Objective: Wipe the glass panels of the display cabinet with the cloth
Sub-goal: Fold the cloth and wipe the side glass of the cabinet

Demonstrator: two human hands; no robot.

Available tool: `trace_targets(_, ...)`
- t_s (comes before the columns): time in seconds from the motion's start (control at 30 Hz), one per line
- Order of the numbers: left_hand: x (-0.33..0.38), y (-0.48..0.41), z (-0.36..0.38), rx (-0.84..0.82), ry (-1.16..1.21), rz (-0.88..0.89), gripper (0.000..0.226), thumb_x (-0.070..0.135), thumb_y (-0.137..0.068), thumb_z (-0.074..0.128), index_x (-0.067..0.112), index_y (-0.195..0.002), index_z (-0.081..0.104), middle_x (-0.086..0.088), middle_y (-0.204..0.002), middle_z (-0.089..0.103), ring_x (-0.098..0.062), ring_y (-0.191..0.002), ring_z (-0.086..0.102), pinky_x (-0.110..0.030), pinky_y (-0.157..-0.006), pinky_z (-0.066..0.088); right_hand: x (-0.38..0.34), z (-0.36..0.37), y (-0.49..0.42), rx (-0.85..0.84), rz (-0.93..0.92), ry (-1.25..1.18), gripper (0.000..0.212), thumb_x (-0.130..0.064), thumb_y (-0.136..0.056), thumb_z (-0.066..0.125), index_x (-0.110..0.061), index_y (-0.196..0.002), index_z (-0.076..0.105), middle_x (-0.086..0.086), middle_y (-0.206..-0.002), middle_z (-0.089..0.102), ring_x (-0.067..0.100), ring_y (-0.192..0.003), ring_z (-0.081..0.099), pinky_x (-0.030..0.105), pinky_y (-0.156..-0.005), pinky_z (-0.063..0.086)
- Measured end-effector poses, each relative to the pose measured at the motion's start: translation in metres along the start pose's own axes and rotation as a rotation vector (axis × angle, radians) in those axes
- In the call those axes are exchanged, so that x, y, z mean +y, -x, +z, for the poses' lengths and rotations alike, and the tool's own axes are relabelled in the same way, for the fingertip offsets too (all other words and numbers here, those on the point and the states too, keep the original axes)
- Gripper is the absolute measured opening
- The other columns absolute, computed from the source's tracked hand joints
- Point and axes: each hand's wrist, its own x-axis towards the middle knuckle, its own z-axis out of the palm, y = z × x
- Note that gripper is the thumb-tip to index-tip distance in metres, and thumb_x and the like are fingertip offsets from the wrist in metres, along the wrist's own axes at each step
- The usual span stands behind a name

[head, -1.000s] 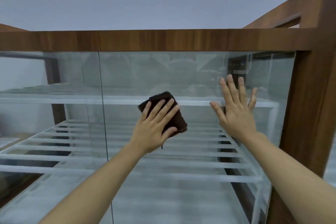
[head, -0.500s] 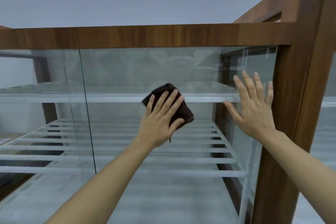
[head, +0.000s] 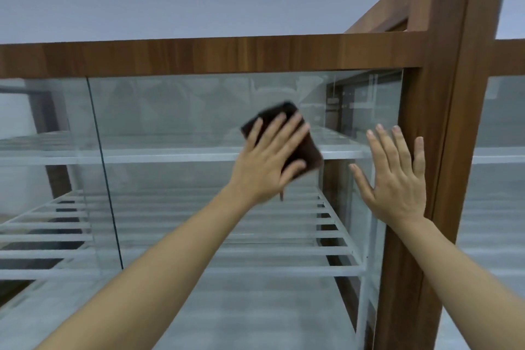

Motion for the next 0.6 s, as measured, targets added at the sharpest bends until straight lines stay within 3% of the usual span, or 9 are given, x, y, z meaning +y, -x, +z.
trace_targets(0.1,0.006,-0.05,-0.007,0.073,0.071,-0.284,0.065,0.049,-0.104,0.037,0.018,-0.159,0.022,-0.004,-0.166,0.016,-0.024,-0.154,0.008,-0.047,-0.124,-0.002,0.002,0.0,0.001,0.068,0.011,-0.078,0.065,-0.049,-0.101,0.04,-0.009,-0.152,0.031,0.012,-0.159,0.031,0.03,-0.15,0.02,0.05,-0.124,0.012)
trace_targets(0.17,0.03,-0.044,0.002,0.088,0.108,-0.35,0.065,0.047,-0.104,0.036,0.017,-0.159,0.019,-0.004,-0.167,0.011,-0.025,-0.155,0.005,-0.05,-0.125,0.0,0.003,0.002,0.002,0.105,0.016,-0.122,0.064,-0.048,-0.101,0.04,-0.008,-0.151,0.033,0.014,-0.158,0.032,0.031,-0.15,0.021,0.049,-0.124,0.012)
trace_targets(0.2,0.045,-0.027,0.009,0.06,0.107,-0.274,0.065,0.047,-0.104,0.035,0.017,-0.159,0.019,-0.005,-0.167,0.01,-0.025,-0.155,0.005,-0.053,-0.125,0.005,0.004,0.002,0.002,0.116,0.013,-0.136,0.064,-0.048,-0.101,0.041,-0.007,-0.15,0.034,0.014,-0.157,0.032,0.031,-0.149,0.021,0.049,-0.124,0.013)
trace_targets(0.27,0.067,0.019,0.023,-0.03,0.033,0.082,0.063,0.051,-0.105,0.033,0.019,-0.159,0.022,-0.003,-0.167,0.014,-0.024,-0.155,0.009,-0.053,-0.123,0.016,0.004,0.002,0.002,0.13,0.006,-0.152,0.063,-0.048,-0.101,0.041,-0.007,-0.149,0.035,0.015,-0.157,0.033,0.033,-0.149,0.023,0.048,-0.124,0.013)
trace_targets(0.33,0.064,0.04,0.031,-0.089,-0.023,0.374,0.063,0.054,-0.105,0.032,0.022,-0.159,0.023,-0.001,-0.166,0.018,-0.022,-0.154,0.014,-0.05,-0.123,0.016,0.005,0.002,0.003,0.126,-0.003,-0.169,0.064,-0.049,-0.101,0.04,-0.007,-0.149,0.035,0.016,-0.156,0.033,0.034,-0.148,0.023,0.048,-0.124,0.013)
trace_targets(0.37,0.058,0.032,0.03,-0.087,-0.027,0.425,0.063,0.054,-0.105,0.031,0.023,-0.159,0.023,-0.001,-0.166,0.019,-0.021,-0.154,0.014,-0.048,-0.124,0.014,0.006,0.002,0.003,0.128,-0.007,-0.18,0.065,-0.05,-0.101,0.04,-0.007,-0.149,0.034,0.016,-0.157,0.032,0.034,-0.148,0.023,0.049,-0.124,0.014)
trace_targets(0.43,0.048,-0.009,0.019,-0.052,-0.024,0.364,0.063,0.054,-0.105,0.03,0.023,-0.159,0.022,-0.001,-0.166,0.019,-0.021,-0.154,0.015,-0.048,-0.124,0.012,0.005,0.0,0.002,0.132,-0.005,-0.212,0.067,-0.051,-0.1,0.042,-0.009,-0.15,0.03,0.015,-0.157,0.029,0.035,-0.148,0.023,0.05,-0.123,0.015)
trace_targets(0.6,0.061,-0.089,0.008,0.063,0.044,-0.069,0.064,0.052,-0.105,0.029,0.019,-0.159,0.021,-0.005,-0.166,0.017,-0.026,-0.154,0.012,-0.051,-0.125,0.007,0.005,-0.001,0.002,0.14,0.01,-0.291,0.07,-0.057,-0.097,0.041,-0.014,-0.149,0.024,0.015,-0.157,0.021,0.036,-0.148,0.019,0.052,-0.123,0.016)
